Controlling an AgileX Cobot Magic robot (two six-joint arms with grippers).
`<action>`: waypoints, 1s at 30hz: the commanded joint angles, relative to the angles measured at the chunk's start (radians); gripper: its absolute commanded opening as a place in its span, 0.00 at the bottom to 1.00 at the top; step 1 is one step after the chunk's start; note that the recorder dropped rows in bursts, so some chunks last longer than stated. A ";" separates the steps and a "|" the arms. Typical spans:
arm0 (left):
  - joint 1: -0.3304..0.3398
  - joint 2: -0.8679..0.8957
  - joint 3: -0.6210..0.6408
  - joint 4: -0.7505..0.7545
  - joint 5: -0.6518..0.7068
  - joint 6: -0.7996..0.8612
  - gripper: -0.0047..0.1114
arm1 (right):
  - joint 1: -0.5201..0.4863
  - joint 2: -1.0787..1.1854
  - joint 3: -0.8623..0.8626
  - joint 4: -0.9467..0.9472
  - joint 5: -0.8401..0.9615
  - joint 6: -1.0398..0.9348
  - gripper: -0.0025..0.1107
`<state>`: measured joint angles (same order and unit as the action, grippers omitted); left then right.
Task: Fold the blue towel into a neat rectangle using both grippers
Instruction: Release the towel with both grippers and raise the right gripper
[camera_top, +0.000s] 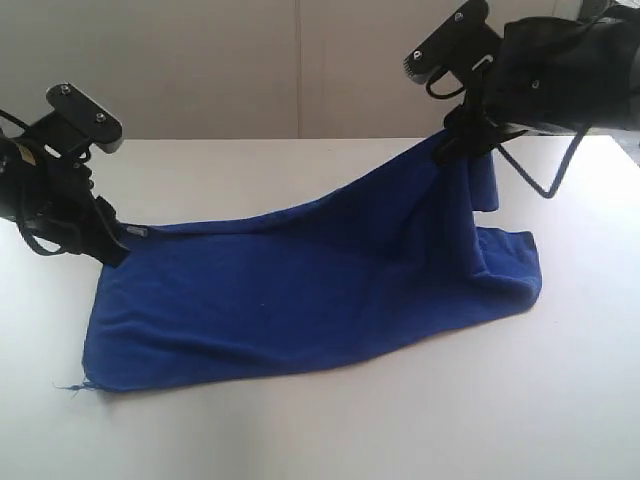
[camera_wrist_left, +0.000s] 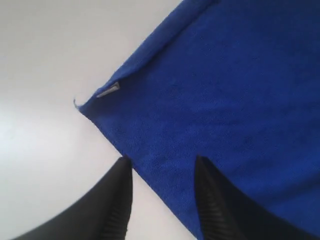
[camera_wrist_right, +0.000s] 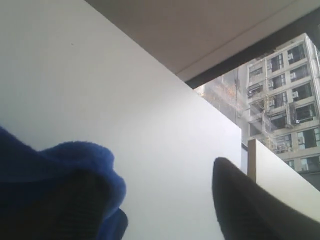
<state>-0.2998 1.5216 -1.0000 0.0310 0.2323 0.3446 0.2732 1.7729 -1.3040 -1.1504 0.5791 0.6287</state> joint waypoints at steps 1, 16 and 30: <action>-0.006 0.046 0.017 -0.031 -0.012 -0.012 0.43 | -0.006 0.080 0.001 -0.062 -0.055 0.006 0.54; -0.006 0.198 0.044 -0.238 0.116 0.024 0.25 | -0.090 0.286 -0.094 -0.333 -0.037 0.276 0.69; -0.006 0.224 0.073 -0.221 0.240 0.104 0.04 | -0.092 0.296 -0.130 -0.331 -0.039 0.291 0.69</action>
<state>-0.3023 1.7487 -0.9516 -0.2045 0.4435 0.4407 0.1906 2.0685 -1.4307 -1.4730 0.5353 0.9134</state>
